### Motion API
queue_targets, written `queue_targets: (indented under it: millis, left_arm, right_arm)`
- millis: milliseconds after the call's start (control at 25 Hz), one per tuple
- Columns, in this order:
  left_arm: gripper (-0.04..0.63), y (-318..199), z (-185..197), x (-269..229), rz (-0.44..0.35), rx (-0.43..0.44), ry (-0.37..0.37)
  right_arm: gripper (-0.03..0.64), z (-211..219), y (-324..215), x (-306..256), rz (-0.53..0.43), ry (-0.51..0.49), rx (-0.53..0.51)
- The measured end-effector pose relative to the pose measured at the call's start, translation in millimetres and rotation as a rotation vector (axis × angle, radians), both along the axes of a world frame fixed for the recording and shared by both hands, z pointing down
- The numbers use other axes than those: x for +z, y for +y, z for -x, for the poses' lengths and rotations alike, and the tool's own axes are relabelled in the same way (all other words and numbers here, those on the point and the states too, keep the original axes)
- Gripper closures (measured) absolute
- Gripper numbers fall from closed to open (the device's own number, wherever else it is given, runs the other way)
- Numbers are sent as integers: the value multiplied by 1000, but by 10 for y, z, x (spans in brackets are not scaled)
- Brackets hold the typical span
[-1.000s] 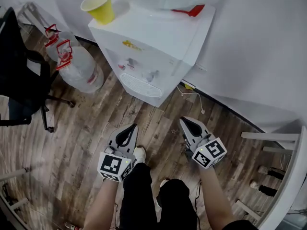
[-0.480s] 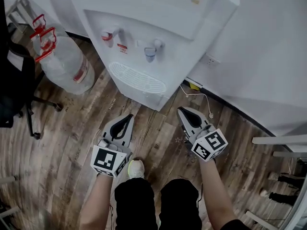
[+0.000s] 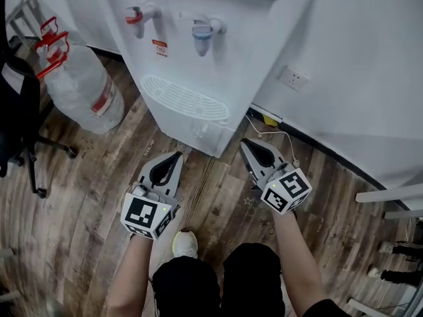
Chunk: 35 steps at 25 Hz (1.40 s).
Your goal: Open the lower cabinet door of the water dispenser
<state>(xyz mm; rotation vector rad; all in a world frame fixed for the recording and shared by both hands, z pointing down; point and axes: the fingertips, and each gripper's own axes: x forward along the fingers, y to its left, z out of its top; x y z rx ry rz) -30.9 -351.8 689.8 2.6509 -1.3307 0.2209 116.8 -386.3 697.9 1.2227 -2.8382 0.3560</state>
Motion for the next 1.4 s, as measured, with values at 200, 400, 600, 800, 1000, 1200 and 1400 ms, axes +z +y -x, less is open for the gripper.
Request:
queue_targets:
  millis: [200, 400, 600, 800, 1000, 1200, 1400]
  left_arm:
    - [581, -9, -35, 111, 2, -1, 35]
    - [581, 24, -105, 196, -15, 2, -5]
    - [581, 75, -129, 209, -26, -12, -13]
    - [581, 58, -125, 222, -24, -29, 1]
    - [580, 52, -138, 241, -27, -26, -2]
    - [580, 51, -105, 238, -33, -38, -14]
    - [580, 75, -80, 218, -38, -53, -16]
  right_arm:
    - [591, 4, -53, 148, -11, 13, -9]
    - [590, -39, -112, 188, -41, 34, -3]
    - [517, -11, -206, 220, -57, 49, -12]
    - [463, 45, -293, 243, -71, 78, -16]
    - [434, 132, -384, 249, -88, 108, -23]
    - [433, 124, -458, 240, -98, 107, 22]
    - [430, 128, -464, 249, -111, 138, 39]
